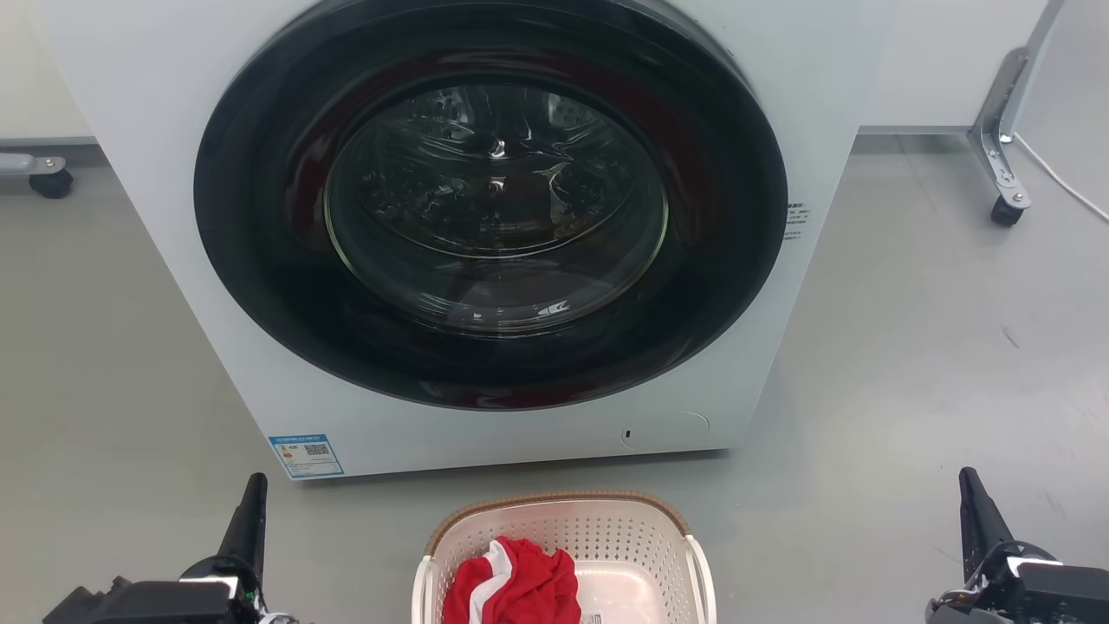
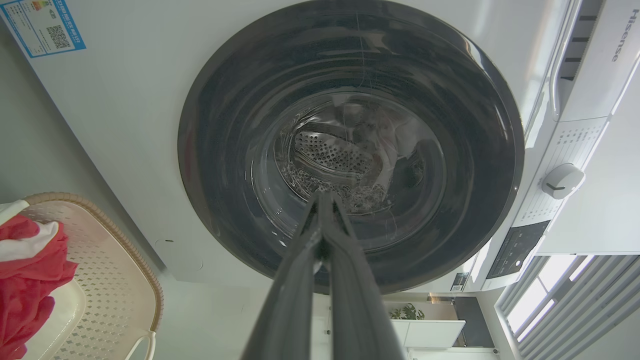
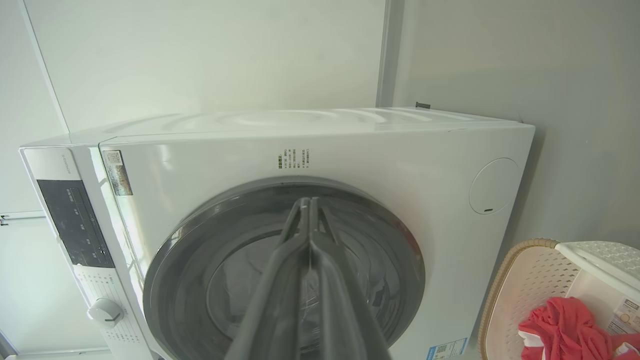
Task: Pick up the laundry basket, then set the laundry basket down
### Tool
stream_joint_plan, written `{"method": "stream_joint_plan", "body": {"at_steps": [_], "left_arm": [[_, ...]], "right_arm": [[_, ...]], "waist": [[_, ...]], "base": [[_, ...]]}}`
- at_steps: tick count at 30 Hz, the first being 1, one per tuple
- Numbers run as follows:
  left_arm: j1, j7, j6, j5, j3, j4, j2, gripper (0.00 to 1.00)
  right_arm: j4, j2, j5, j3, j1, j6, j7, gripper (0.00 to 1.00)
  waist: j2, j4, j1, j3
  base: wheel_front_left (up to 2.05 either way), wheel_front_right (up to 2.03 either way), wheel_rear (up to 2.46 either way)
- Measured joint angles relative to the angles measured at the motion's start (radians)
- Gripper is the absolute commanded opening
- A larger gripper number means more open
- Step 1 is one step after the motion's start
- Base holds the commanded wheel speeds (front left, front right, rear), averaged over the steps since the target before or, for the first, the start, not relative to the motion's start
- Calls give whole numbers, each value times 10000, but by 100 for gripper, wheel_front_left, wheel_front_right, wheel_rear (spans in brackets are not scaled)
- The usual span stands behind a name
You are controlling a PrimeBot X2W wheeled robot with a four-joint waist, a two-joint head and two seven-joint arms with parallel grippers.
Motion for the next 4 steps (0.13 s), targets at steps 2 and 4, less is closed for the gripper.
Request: {"method": "stream_joint_plan", "body": {"at_steps": [2, 4], "left_arm": [[0, 0, 0, 0, 0, 2, 0, 0], [0, 0, 0, 0, 0, 2, 0, 0]], "right_arm": [[0, 0, 0, 0, 0, 0, 0, 0], [0, 0, 0, 0, 0, 0, 0, 0]], "waist": [[0, 0, 0, 0], [-1, 0, 0, 0]], "base": [[0, 0, 0], [0, 0, 0]]}}
